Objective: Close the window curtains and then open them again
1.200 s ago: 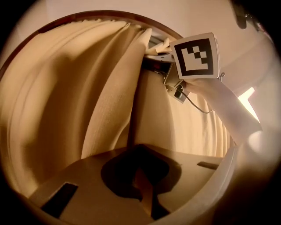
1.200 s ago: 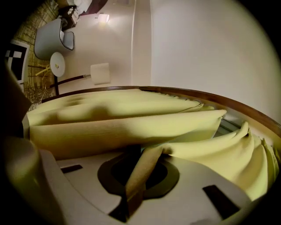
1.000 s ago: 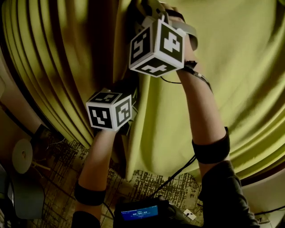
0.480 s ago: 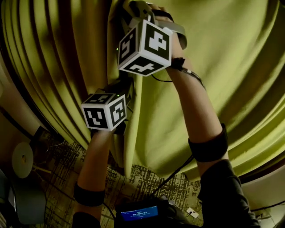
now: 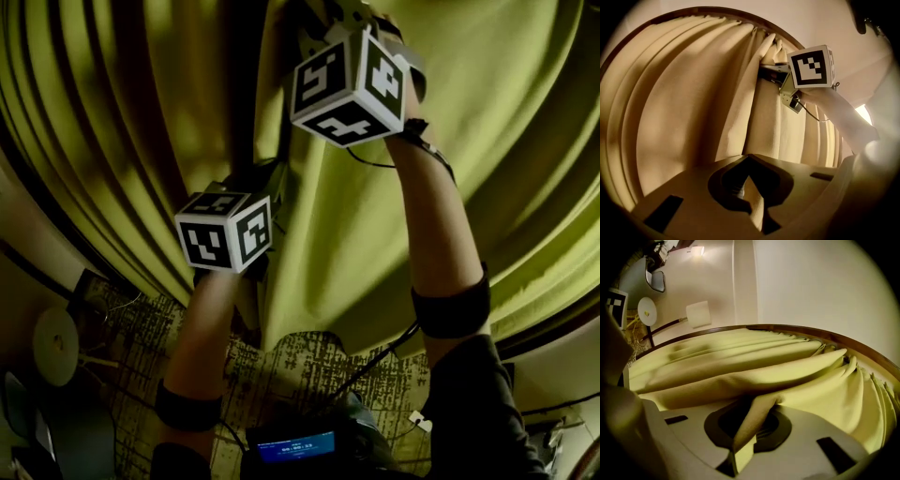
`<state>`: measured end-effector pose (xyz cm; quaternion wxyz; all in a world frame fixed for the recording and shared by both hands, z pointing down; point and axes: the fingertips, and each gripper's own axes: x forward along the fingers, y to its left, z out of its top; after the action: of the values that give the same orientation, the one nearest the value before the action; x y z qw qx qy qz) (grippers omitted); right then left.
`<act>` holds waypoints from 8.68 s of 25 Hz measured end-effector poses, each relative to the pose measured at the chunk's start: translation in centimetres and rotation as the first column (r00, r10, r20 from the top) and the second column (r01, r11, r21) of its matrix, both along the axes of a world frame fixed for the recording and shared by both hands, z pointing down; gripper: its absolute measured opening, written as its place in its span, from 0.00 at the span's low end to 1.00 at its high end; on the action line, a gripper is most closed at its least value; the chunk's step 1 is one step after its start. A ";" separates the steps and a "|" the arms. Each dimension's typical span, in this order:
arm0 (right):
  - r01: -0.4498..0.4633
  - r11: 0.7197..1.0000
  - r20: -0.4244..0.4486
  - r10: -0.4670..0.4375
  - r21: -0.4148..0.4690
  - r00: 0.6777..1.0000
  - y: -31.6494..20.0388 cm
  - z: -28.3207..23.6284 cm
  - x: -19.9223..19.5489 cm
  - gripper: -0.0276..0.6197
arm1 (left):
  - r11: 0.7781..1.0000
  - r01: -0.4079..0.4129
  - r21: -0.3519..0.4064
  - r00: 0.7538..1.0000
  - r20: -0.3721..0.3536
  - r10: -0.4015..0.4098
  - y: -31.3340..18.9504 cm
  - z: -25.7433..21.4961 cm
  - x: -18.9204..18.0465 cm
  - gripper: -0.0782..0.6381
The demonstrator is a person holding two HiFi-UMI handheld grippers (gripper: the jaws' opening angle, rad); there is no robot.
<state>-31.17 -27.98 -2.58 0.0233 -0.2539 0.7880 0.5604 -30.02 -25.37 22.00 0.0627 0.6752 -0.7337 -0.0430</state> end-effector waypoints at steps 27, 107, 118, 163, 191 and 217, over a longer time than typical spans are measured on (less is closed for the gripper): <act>0.026 0.828 0.197 0.103 -0.561 0.975 -7.1 21.1 29.7 0.44 | 0.979 0.091 -0.183 0.995 -0.016 -0.095 7.1 15.4 12.6 0.09; -0.167 0.002 -0.160 0.266 -0.986 0.951 19.1 61.3 39.5 0.06 | 0.902 0.012 -0.431 0.994 -0.097 -0.060 32.1 32.0 11.0 0.09; -0.167 -0.002 -0.161 0.277 -0.986 0.947 20.4 61.9 33.1 0.06 | 0.908 -0.048 -0.417 0.994 -0.112 0.001 32.8 32.3 5.5 0.09; 0.017 0.829 0.323 0.198 -0.559 0.926 -2.3 17.3 13.1 0.82 | 0.972 -0.125 -0.200 0.991 0.018 0.131 11.8 17.0 1.1 0.09; 0.040 0.927 0.197 0.037 -0.374 0.980 -5.1 14.0 0.2 0.12 | 0.984 0.086 -0.157 0.995 0.055 -0.078 7.0 15.4 -4.8 0.09; 0.164 0.974 -0.046 -0.173 -0.154 0.984 9.6 10.8 -22.5 0.14 | 0.969 0.209 -0.132 0.972 -0.078 -0.221 13.8 10.9 -23.5 0.09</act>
<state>-53.72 -18.37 8.27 0.0281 -0.1704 0.8469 0.5029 -53.55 -11.61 32.86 0.1328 0.5838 -0.8002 -0.0353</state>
